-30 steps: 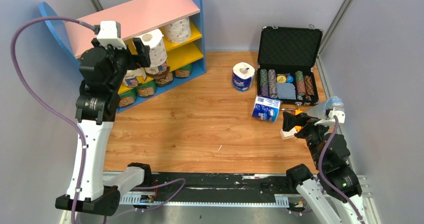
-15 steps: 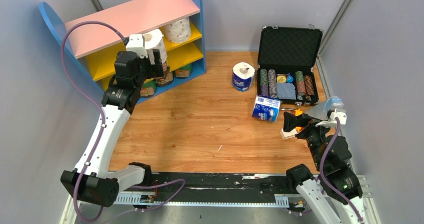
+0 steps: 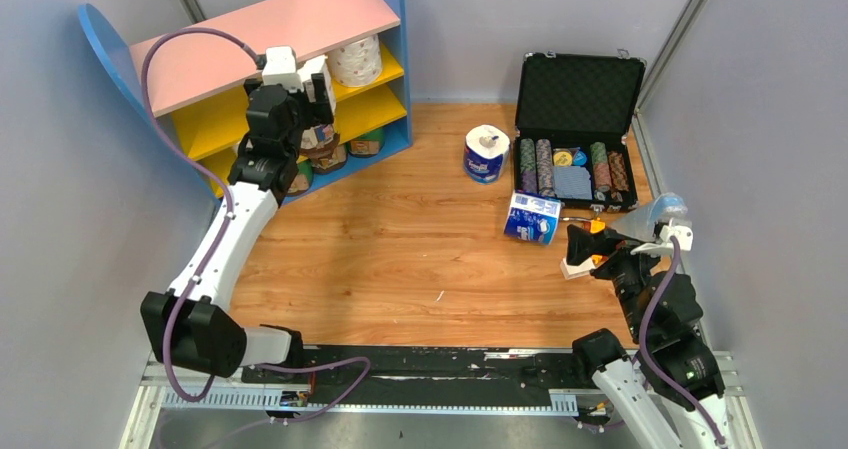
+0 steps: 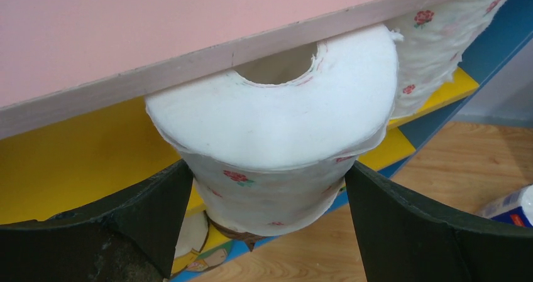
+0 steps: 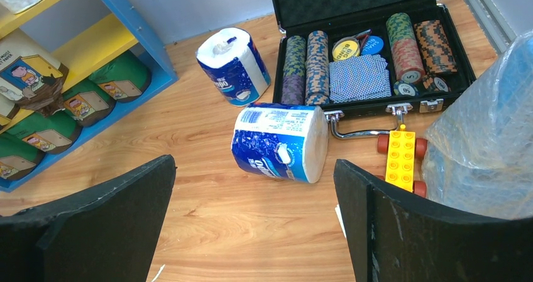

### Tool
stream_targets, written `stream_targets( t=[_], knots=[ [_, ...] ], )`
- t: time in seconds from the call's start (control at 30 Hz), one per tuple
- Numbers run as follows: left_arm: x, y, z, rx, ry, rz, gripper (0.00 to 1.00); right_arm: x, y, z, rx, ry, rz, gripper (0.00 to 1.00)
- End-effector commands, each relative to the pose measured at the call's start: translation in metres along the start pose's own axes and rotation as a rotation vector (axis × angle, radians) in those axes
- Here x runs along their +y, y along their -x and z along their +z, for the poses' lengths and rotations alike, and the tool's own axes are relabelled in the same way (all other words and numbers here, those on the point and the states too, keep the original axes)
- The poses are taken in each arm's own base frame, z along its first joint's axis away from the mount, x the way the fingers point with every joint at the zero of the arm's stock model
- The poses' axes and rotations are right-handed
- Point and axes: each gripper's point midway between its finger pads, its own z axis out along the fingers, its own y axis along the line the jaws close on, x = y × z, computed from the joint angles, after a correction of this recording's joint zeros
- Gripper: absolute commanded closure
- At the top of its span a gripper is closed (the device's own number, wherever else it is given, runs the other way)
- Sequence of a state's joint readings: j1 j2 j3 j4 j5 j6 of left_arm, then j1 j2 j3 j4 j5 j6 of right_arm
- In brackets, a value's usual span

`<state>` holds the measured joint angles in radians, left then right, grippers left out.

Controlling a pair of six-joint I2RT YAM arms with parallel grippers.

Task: Place and organize the paper towels onto the shelf
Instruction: Place the paper towel on the shelf.

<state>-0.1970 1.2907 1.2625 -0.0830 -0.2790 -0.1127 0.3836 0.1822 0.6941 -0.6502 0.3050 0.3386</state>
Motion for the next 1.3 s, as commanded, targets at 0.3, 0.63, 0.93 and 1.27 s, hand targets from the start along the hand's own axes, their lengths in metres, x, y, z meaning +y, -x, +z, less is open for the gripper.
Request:
stream_targets(
  t=[0.3, 0.63, 0.93, 1.27],
  knots=[
    [-0.005, 0.041, 0.040, -0.170, 0.006, -0.009, 0.08, 0.000, 0.006, 0.001, -0.029, -0.002, 0.006, 0.00],
    [0.012, 0.042, 0.051, -0.191, 0.118, 0.014, 0.06, 0.000, 0.006, 0.001, -0.031, 0.000, 0.007, 0.00],
    [-0.004, 0.035, 0.064, -0.164, 0.043, 0.021, 0.01, 0.000, 0.007, 0.000, -0.034, 0.000, 0.007, 0.00],
    [-0.015, 0.041, 0.027, -0.095, -0.042, -0.056, 0.00, 0.000, 0.008, -0.001, -0.041, 0.001, 0.011, 0.00]
  ],
)
